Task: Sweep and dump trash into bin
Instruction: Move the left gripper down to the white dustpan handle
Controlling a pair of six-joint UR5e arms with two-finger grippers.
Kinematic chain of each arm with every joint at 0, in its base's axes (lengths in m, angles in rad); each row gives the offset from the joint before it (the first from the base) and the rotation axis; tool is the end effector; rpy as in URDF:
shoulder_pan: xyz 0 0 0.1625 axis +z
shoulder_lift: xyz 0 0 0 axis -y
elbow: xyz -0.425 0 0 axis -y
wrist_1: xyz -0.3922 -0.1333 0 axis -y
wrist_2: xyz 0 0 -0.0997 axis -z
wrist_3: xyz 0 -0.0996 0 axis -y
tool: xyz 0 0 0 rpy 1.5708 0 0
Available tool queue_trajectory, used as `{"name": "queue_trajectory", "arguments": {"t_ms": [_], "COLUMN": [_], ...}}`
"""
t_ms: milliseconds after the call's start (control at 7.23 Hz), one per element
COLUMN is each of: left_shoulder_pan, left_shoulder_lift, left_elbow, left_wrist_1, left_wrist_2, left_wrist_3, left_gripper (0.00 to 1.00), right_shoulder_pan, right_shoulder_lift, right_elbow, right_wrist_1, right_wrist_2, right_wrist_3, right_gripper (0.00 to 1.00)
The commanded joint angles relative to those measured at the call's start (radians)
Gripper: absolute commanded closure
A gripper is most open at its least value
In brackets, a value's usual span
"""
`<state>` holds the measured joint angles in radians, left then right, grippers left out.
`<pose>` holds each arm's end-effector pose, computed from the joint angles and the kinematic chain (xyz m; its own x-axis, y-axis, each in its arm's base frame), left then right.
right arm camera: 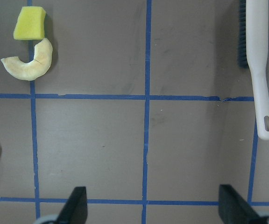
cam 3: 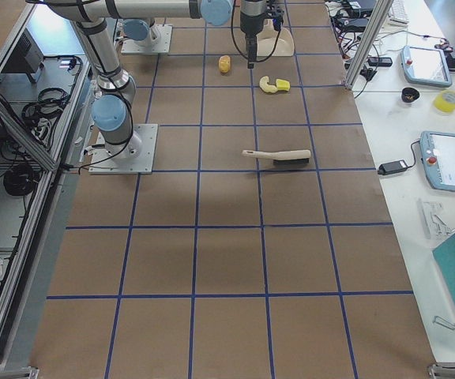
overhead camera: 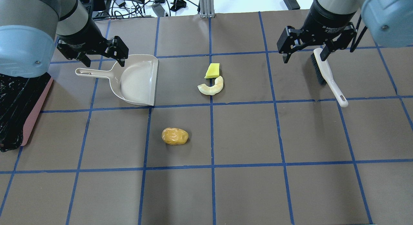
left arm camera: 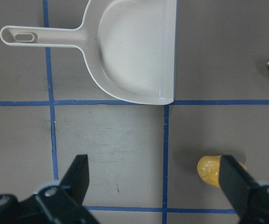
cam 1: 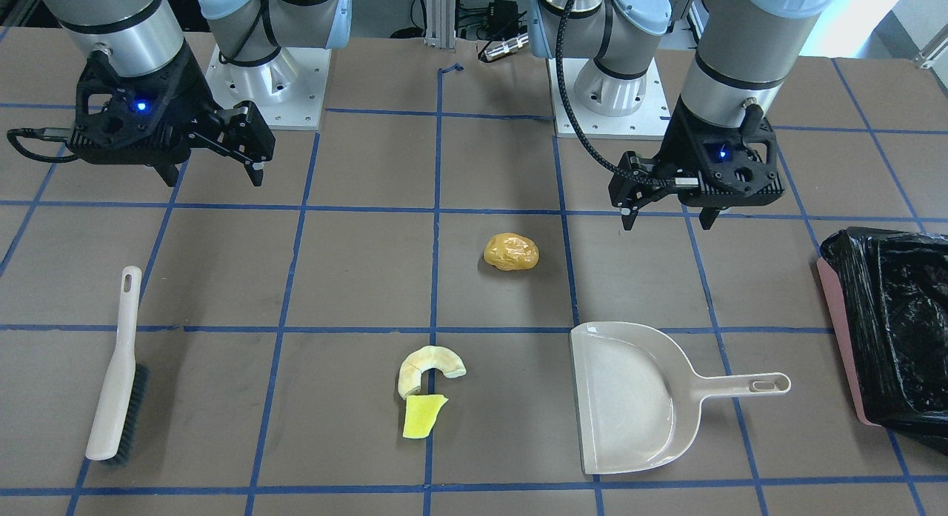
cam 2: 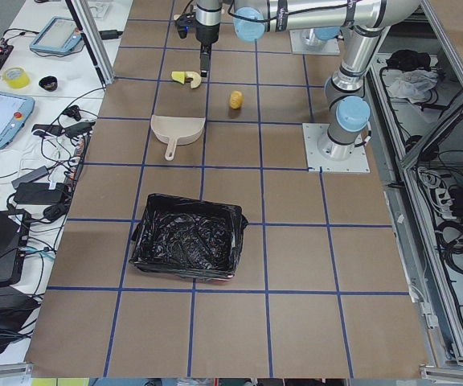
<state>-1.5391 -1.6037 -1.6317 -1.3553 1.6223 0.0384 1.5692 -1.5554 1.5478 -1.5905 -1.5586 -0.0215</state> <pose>-0.1118 -0.5193 0.4639 -0.9984 0.0002 -0.0557 0.0069 0.9928 -0.1193 0.1337 -0.5013 0.4936 -0.9997 -0.0202 -0.0116 -0.0199 0.9994 -0.0276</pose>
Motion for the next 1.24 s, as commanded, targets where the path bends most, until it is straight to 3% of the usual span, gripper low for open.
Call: {"name": "queue_trajectory", "arguments": {"t_ms": [0,691,1106], "left_shoulder_pan": [0.022,0.024,0.086], "left_shoulder_lift": [-0.001,-0.004,-0.019], "left_elbow": [-0.004,-0.010,-0.004], "left_wrist_1": [-0.001,-0.013,-0.001], "left_wrist_2": [0.001,0.002,0.015], "left_wrist_3": [0.000,-0.034,-0.532], "left_gripper": [0.00,0.00,0.00], "right_shoulder_pan": [0.000,0.000,-0.002], "right_shoulder_lift": [-0.002,-0.002,0.000], "right_elbow": [0.000,0.000,0.000], "right_wrist_1": [0.000,-0.002,-0.002], "right_wrist_2": [0.000,0.002,-0.003], "right_wrist_3": [0.000,-0.002,-0.002], "right_gripper": [0.00,0.00,0.00]}}
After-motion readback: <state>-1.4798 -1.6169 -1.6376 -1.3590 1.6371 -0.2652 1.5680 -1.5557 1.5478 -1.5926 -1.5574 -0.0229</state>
